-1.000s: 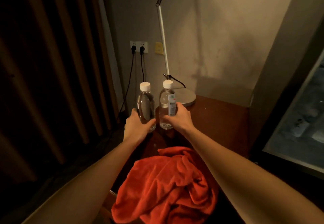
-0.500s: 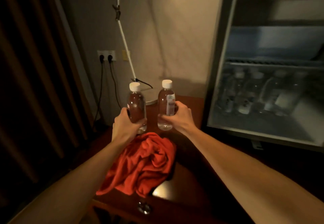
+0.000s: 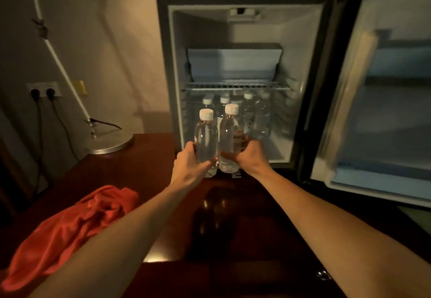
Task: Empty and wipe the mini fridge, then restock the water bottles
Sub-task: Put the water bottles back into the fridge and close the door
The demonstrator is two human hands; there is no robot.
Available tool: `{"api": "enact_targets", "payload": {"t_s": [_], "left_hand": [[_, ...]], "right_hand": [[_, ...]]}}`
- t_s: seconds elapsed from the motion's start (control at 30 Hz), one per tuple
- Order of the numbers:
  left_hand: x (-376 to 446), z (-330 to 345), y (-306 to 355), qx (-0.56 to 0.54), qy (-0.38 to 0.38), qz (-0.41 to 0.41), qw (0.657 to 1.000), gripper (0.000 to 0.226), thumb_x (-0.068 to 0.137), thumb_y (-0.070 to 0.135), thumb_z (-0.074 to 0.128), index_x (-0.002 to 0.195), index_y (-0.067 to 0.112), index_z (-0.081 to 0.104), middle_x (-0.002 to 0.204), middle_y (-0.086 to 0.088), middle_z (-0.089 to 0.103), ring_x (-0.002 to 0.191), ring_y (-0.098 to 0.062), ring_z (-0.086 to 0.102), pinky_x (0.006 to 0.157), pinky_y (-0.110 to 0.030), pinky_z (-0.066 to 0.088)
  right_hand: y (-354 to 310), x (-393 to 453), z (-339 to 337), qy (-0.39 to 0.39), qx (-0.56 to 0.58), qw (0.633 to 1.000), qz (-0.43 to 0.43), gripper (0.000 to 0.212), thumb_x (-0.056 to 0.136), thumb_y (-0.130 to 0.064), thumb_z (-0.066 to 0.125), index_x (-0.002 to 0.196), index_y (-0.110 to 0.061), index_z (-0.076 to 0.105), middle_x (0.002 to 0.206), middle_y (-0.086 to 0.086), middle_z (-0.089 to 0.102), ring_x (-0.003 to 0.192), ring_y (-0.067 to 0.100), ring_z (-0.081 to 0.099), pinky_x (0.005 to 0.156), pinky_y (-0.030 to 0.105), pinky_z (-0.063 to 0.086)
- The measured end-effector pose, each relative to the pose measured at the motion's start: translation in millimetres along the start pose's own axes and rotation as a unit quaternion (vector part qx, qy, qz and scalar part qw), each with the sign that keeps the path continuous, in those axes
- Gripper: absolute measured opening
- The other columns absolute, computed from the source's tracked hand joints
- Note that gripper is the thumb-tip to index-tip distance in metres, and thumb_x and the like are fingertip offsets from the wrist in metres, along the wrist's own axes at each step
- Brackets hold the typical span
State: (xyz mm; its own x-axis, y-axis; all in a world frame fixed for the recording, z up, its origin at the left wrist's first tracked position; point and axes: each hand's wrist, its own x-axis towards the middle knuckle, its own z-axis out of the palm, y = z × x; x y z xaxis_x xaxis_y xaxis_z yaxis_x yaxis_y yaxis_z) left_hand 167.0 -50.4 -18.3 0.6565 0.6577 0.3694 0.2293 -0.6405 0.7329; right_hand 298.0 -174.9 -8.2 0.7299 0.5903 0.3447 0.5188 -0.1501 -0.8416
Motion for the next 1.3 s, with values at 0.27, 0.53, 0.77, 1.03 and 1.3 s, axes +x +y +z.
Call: {"api": "enact_targets", "payload": {"t_s": [0.27,0.53,0.77,1.03,1.3], "left_hand": [[54.1,78.6,26.6,0.002,-0.034,0.005,0.999,0.069,0.065,0.068,0.071,0.117,0.022,0.060,0.107,0.005,0.071,0.098,-0.016,0.067,0.087,-0.041,0.056],[102.9,127.6,37.2,-0.005,-0.029,-0.034,0.999,0.051,0.079,0.040,0.076,0.119,0.015,0.054,0.092,0.003,0.060,0.085,-0.021,0.060,0.076,-0.036,0.049],[120.1,151.7,35.8,-0.014,0.000,-0.032,0.999,0.061,0.080,0.043,0.076,0.127,0.011,0.053,0.109,-0.011,0.068,0.099,-0.032,0.064,0.082,-0.040,0.050],[138.3,169.9,34.6,-0.033,-0.004,-0.031,0.999,0.054,0.083,0.035,0.075,0.125,0.008,0.054,0.116,-0.012,0.067,0.107,-0.032,0.062,0.080,-0.034,0.045],[152.6,185.1,32.2,-0.063,-0.001,-0.030,0.998,0.055,0.085,0.034,0.072,0.130,0.011,0.051,0.121,-0.012,0.065,0.111,-0.032,0.061,0.091,-0.041,0.050]], "right_hand": [[50.4,41.7,-58.1,0.097,-0.056,0.991,0.078,0.061,0.059,-0.045,0.090,0.111,-0.026,0.066,0.104,-0.009,0.071,0.095,0.012,0.067,0.082,0.033,0.056],[90.3,88.8,-59.9,0.115,-0.030,0.986,0.121,0.056,0.069,-0.037,0.086,0.116,-0.016,0.065,0.101,-0.005,0.068,0.097,0.014,0.066,0.058,0.008,0.040],[95.9,109.0,-50.1,0.129,-0.012,0.988,0.088,0.041,0.080,-0.025,0.079,0.115,-0.013,0.062,0.101,-0.005,0.061,0.096,0.013,0.058,0.080,0.027,0.044],[95.4,125.3,-48.9,0.135,-0.069,0.986,0.065,0.033,0.082,-0.028,0.075,0.109,-0.013,0.065,0.107,0.010,0.069,0.101,0.027,0.065,0.083,0.037,0.051],[105.8,135.4,-44.8,0.152,-0.037,0.985,0.073,0.039,0.080,-0.033,0.078,0.111,-0.013,0.064,0.110,0.005,0.069,0.108,0.023,0.063,0.086,0.032,0.048]]}}
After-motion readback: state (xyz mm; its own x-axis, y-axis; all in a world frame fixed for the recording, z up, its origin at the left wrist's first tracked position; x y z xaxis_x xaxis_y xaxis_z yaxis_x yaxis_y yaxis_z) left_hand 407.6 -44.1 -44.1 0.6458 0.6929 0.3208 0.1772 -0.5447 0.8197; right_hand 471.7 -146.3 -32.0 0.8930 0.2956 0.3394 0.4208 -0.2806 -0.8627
